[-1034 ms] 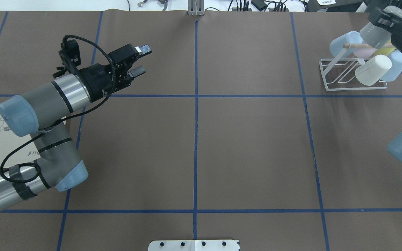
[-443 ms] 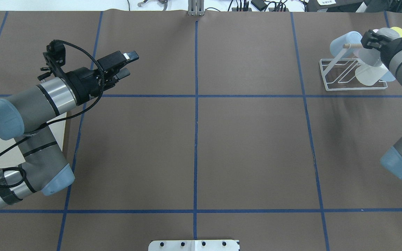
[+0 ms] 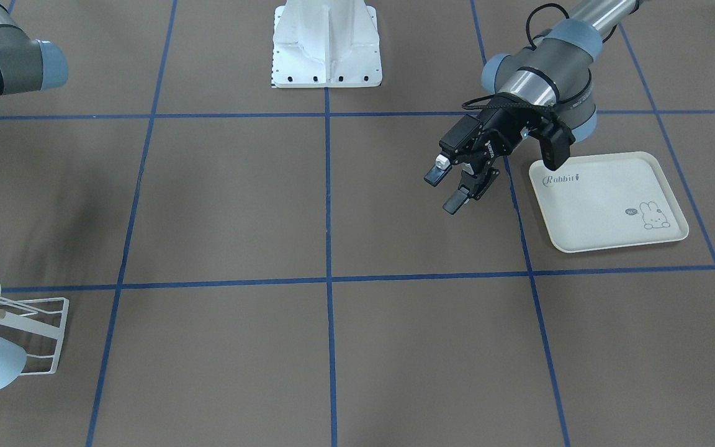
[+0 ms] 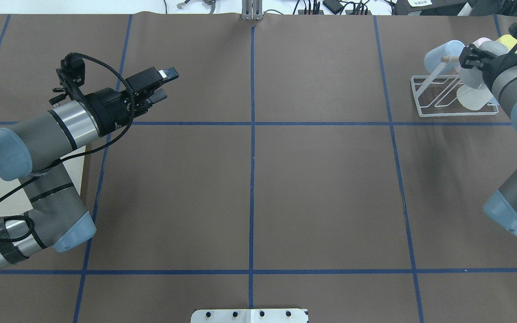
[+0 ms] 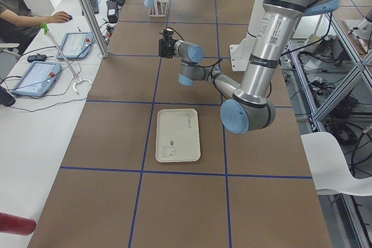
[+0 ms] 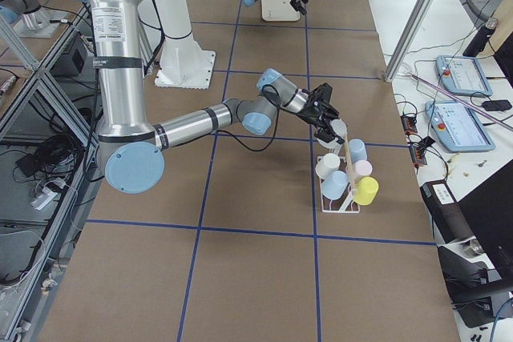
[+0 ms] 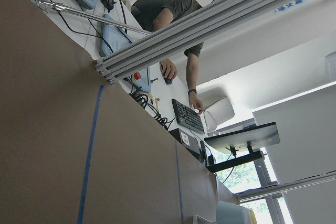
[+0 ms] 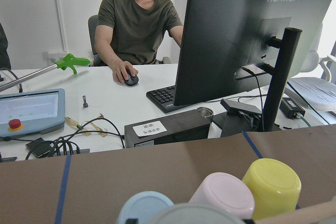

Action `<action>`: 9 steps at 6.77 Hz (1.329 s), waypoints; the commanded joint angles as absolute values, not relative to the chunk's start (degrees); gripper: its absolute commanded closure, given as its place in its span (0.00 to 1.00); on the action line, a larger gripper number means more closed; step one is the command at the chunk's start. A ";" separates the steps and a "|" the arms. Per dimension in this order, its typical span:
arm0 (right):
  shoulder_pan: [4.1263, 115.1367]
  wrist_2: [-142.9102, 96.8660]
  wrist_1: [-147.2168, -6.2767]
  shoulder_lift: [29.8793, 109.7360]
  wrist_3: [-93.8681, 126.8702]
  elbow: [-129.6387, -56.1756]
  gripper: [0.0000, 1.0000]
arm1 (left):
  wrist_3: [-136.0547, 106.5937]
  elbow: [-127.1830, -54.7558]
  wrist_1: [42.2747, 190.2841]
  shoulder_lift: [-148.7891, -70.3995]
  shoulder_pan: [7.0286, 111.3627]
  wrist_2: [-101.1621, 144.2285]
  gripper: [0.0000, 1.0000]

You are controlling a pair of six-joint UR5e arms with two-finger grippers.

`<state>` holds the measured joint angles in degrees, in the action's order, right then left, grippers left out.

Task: Transfer IKEA cup to right arm and place on rack

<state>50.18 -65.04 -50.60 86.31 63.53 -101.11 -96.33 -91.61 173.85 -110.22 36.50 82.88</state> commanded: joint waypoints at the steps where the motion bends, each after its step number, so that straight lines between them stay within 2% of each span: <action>1: 49.57 -64.52 -50.62 85.43 63.28 -100.02 1.00 | -96.33 -91.50 173.85 -110.21 36.47 82.88 0.01; 7: 48.08 -63.72 -50.45 84.20 63.37 -98.09 1.00 | -96.33 -91.49 173.85 -110.21 36.47 82.88 0.01; 8: 47.99 -63.81 -50.28 84.46 63.28 -98.09 0.92 | -96.42 -91.49 173.93 -110.21 36.47 82.88 0.01; 9: 47.99 -63.90 -50.10 84.81 63.28 -98.00 0.88 | -96.42 -91.58 173.94 -110.21 36.47 82.79 0.01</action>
<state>48.05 -63.80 -50.30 84.46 63.31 -98.06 -96.39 -91.50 173.91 -110.22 36.48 82.86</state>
